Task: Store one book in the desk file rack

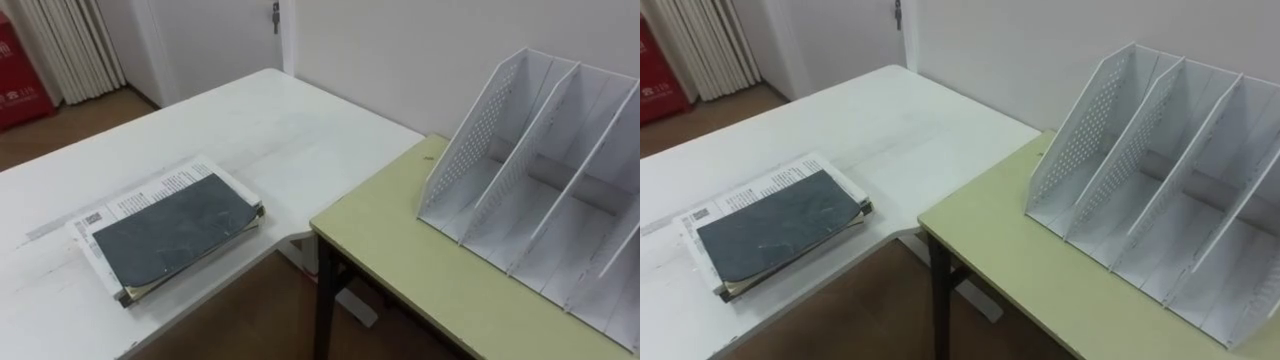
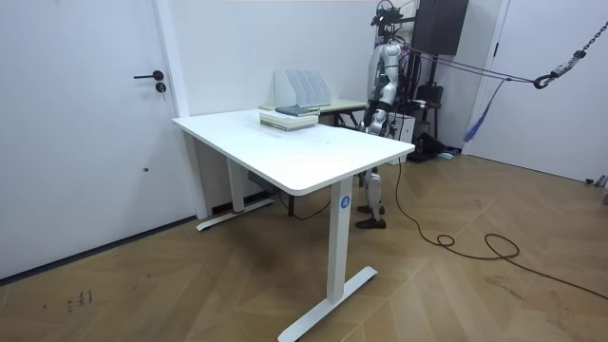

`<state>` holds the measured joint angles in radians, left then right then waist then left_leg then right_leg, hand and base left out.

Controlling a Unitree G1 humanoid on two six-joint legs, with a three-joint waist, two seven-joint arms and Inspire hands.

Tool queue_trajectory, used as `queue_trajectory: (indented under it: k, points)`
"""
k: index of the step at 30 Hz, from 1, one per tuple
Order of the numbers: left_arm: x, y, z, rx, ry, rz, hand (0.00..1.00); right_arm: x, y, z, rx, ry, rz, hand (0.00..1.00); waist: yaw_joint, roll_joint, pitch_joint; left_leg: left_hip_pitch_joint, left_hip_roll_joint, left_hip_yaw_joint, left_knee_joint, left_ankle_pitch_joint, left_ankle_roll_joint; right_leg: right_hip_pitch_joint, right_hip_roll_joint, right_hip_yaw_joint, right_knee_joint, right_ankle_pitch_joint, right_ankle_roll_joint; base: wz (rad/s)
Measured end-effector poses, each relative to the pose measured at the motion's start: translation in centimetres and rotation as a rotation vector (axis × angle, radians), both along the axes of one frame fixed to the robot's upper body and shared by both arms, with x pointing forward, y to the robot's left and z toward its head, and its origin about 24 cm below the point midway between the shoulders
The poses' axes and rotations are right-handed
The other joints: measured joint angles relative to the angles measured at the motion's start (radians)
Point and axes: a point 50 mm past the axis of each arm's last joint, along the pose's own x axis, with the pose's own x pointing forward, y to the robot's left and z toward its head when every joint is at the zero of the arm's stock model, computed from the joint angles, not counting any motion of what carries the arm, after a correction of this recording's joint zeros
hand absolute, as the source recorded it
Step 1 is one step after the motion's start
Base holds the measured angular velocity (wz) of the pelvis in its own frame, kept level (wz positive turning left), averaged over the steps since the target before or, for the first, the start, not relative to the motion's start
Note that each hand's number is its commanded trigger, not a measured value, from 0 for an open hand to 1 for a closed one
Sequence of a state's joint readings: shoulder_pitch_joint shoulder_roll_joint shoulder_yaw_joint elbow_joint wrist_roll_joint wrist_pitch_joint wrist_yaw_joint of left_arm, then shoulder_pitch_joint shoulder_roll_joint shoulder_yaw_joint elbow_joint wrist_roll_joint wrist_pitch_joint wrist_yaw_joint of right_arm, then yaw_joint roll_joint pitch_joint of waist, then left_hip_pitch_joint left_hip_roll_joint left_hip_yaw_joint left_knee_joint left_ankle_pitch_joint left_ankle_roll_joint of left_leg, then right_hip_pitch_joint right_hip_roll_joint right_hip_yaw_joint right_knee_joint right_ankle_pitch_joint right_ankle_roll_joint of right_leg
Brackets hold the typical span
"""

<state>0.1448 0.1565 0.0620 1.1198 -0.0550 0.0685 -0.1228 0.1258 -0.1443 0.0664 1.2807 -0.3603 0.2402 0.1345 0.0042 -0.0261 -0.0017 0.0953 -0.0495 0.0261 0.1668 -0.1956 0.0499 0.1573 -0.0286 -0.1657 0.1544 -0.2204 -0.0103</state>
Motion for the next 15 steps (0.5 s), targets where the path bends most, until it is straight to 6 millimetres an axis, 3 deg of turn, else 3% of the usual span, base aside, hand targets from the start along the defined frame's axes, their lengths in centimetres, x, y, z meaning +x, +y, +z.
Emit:
queue_trajectory:
  k: [15]
  points:
    - [0.44,0.02,0.12,0.015,-0.013,-0.034,0.0,0.08,0.05,-0.02,0.001,0.0,0.001,0.0,-0.001,-0.003,0.0003,0.002,0.0,0.002,0.0,0.0,0.0,0.001,0.0,0.001,-0.002,0.0,0.0,0.0]
